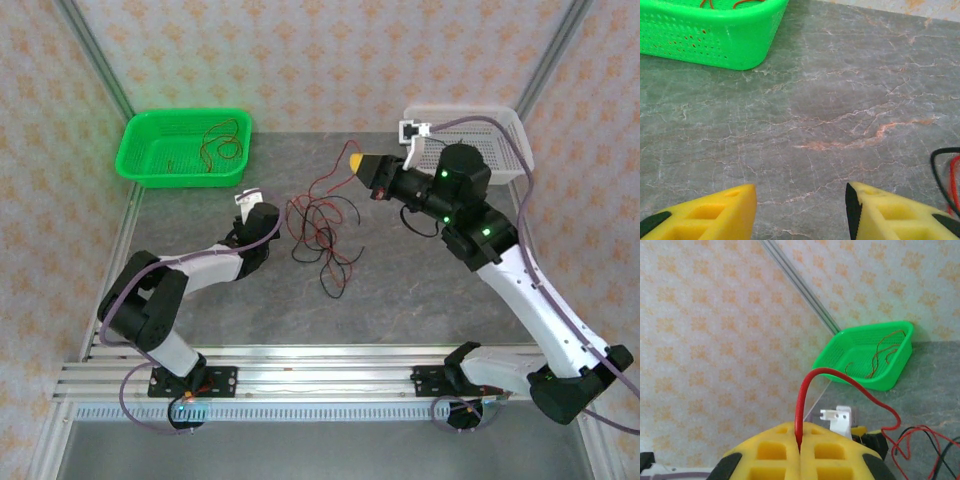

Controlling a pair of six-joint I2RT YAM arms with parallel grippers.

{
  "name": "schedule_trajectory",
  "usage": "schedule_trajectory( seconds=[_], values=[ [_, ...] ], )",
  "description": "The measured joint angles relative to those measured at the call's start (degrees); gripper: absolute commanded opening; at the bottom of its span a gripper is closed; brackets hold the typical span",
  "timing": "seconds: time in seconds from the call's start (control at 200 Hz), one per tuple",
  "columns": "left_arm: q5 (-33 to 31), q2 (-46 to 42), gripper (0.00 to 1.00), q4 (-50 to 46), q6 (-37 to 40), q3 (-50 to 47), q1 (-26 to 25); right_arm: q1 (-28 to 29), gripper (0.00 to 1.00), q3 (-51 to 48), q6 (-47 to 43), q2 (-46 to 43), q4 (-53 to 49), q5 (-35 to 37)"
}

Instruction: Untangle the cables

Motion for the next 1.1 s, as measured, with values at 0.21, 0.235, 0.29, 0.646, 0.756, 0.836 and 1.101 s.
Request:
schedule_trajectory(
  seconds=[0.21,0.235,0.29,0.646,0.756,0.836,1.101],
  values=[
    [3.4,-1.0,0.50,1.5,-0.7,-1.2,0.2,0.0,0.00,7.2,-1.7,1.0,-3.4,1.6],
    [4.2,-1.8,0.50,1.6,-0.7,-1.9,0.2,0.0,0.00,7.7,-1.9,1.2,-3.6,1.7],
    [5.4,-4.2,0.50,1.7,-0.7,-3.3,0.2,-0.1,0.00,9.0,-2.2,1.7,-4.3,1.9],
    [10.6,-19.8,0.52,2.1,0.0,-6.3,0.2,-0.6,0.00,24.3,-5.0,11.0,-10.7,1.9],
    [11.8,-22.3,0.53,1.7,0.6,-6.3,0.0,-0.6,0.00,31.2,-6.6,13.6,-12.5,1.9],
    [12.0,-23.8,0.53,1.2,1.0,-6.3,-0.6,-0.6,0.00,36.2,-7.8,15.1,-13.3,1.7],
    [12.2,-25.8,0.54,-1.0,1.6,-6.1,-1.7,-0.6,0.00,43.0,-12.0,15.6,-12.7,1.7]
  ],
)
